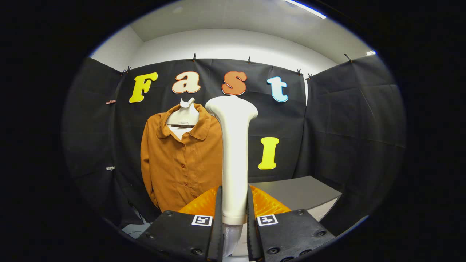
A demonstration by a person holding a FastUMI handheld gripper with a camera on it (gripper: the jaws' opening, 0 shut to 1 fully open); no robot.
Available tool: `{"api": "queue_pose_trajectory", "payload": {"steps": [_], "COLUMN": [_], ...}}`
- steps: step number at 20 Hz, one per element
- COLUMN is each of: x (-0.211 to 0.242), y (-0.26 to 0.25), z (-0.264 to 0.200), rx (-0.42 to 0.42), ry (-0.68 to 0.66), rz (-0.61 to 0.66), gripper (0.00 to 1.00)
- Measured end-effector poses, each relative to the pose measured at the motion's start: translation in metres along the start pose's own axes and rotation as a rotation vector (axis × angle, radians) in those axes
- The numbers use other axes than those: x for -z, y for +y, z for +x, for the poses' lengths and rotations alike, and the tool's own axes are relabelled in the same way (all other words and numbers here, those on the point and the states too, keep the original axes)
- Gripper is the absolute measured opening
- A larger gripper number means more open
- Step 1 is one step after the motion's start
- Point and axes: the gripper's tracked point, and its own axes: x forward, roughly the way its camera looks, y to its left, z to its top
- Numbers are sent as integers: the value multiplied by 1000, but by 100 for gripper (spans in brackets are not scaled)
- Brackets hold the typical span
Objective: Iron the clothes twice with a garment steamer, once on the left side and once on the right side.
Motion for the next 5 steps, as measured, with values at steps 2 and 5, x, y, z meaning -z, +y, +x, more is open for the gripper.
{"api": "queue_pose_trajectory", "payload": {"steps": [2,5], "x": [-2,-4], "y": [-1,2], "z": [2,2], "rx": [0,-8], "ry": [-6,-7], "rz": [-5,-14], "gripper": [30,30]}}
